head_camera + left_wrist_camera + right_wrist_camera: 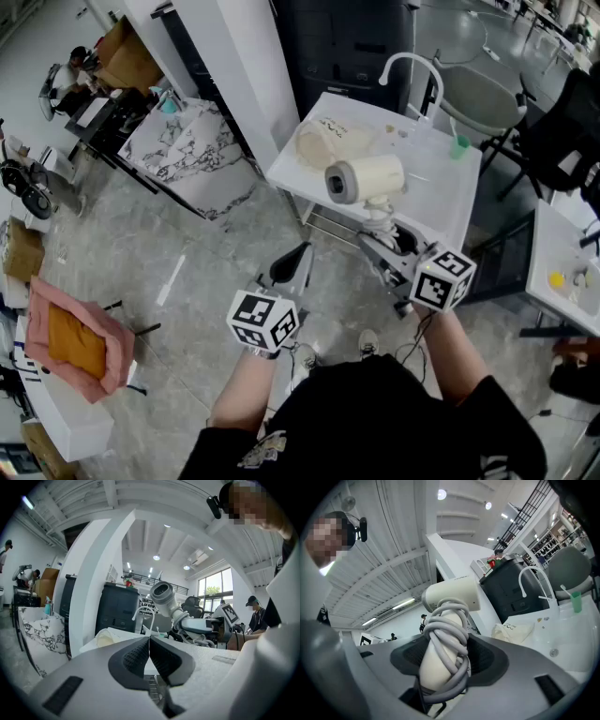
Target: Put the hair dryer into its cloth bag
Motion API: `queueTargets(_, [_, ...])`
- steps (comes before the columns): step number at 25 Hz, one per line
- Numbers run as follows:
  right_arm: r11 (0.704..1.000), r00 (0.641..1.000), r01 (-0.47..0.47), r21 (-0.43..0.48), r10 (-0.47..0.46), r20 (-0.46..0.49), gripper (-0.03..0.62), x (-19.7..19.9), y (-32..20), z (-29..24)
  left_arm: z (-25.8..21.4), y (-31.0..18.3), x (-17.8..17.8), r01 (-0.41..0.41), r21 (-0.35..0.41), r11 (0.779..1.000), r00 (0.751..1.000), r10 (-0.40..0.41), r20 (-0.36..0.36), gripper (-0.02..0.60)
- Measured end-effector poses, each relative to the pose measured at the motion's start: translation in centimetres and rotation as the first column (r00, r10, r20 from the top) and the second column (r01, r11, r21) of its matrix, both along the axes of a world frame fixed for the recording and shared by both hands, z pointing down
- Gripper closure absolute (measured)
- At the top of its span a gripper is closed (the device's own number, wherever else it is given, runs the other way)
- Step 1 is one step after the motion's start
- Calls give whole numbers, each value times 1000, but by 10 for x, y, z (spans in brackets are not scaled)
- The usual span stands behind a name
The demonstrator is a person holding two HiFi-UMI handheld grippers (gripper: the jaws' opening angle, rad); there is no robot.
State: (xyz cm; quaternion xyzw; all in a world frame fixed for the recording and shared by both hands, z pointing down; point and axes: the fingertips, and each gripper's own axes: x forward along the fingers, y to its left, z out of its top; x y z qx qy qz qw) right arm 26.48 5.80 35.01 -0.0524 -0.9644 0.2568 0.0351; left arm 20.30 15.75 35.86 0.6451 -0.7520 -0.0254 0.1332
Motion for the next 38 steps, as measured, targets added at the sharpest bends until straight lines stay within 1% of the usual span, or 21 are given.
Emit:
queueTargets(6, [1000,1000,3,2,-3,0,356,6,3,-4,-2,3,7,1,0,1000,1000,-1,-3,577])
queueTargets(10, [1000,1000,5,21,-6,5,355,10,9,-7,-5,9,11,7,4,1000,1000,-7,-2,577])
queueTargets(14, [1000,1000,4,22,-5,15,353,12,15,-12,-5,17,12,7,-2,1000,1000,-7,8,574])
queueTargets(15, [1000,1000,1,24,-1,15,353,12,17,-13,-5,20,12,5,-3,1000,1000,-5,11,567])
queueTargets(16, [1000,1000,-4,26,3,14,353,11,18,-13,-5,24,11,3,-5,1000,1000,-3,14,543])
queueTargets(18, [999,1000,-13,29,13,10,353,9,23,-11,-2,32,8,-1,-8,1000,1000,1,19,488])
queueTargets(23, [999,999,-42,28,42,-1,353,1,36,-11,0,53,-5,-7,-4,1000,1000,7,17,435])
queueTargets(28, [996,997,-80,23,81,-13,353,-6,50,-11,2,74,-18,-21,1,1000,1000,21,12,423])
queueTargets(38, [990,990,-137,31,138,-30,353,-35,101,-11,3,127,-53,-67,17,998,998,67,-5,420])
